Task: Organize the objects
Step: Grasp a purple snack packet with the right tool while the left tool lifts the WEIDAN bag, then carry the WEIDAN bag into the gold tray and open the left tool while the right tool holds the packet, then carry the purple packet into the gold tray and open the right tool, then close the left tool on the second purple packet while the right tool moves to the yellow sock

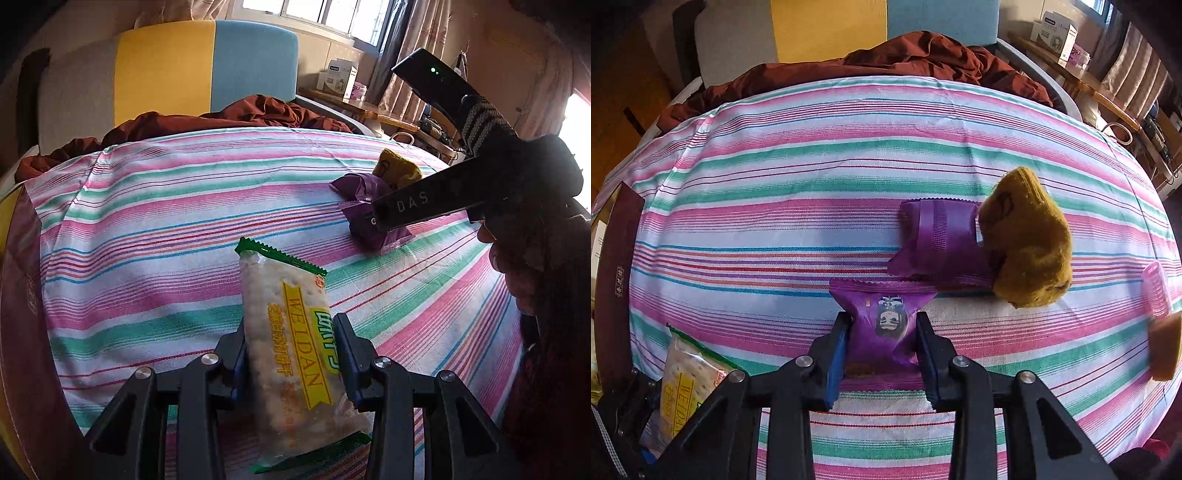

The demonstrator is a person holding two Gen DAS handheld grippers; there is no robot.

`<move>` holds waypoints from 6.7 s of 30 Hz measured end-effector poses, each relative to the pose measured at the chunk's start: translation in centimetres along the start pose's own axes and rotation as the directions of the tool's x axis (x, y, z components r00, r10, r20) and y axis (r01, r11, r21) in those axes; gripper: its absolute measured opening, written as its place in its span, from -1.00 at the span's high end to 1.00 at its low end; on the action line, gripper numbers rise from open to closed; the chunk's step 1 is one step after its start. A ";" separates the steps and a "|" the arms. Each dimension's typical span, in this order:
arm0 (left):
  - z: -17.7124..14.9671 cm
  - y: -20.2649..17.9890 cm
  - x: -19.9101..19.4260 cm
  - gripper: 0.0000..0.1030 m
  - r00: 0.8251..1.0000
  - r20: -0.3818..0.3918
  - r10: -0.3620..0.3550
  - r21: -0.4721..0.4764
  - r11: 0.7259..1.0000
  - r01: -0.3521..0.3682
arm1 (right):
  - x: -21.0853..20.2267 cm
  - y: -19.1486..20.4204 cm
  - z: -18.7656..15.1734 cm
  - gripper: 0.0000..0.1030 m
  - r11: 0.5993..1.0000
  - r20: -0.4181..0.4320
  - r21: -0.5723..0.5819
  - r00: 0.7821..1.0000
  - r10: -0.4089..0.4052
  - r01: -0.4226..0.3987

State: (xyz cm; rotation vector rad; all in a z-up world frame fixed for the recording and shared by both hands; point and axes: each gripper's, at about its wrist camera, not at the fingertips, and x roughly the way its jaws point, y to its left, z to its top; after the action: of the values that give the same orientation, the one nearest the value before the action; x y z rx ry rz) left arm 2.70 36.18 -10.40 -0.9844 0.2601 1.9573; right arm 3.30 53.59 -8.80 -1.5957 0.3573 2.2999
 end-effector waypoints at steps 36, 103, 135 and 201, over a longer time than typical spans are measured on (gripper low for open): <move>0.3 -1.0 -1.2 0.31 0.992 -0.052 0.112 0.028 0.993 -0.111 | 0.8 1.4 -0.2 0.32 0.999 -0.008 -0.036 1.000 -0.029 0.029; -4.4 19.7 -15.7 0.30 0.979 -0.036 0.199 -0.486 0.853 -0.191 | 1.0 3.1 -0.9 0.32 0.974 0.052 -0.158 0.986 -0.156 0.162; -7.6 20.4 -23.4 -0.10 0.915 0.052 0.401 -0.478 0.814 -0.330 | -7.2 25.8 0.0 0.33 0.858 0.118 -0.458 0.941 0.319 -0.233; 3.0 4.6 -13.2 -0.71 0.973 0.047 0.226 -0.042 0.974 -0.224 | -6.9 -15.5 -1.8 -0.67 0.714 0.298 0.690 0.945 -0.134 -0.116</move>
State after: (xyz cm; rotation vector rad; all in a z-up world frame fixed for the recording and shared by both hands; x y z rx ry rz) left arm 1.12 26.83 0.27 -0.9603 0.3198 2.1968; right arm 13.26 66.37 -3.36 -0.8062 0.9927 1.9840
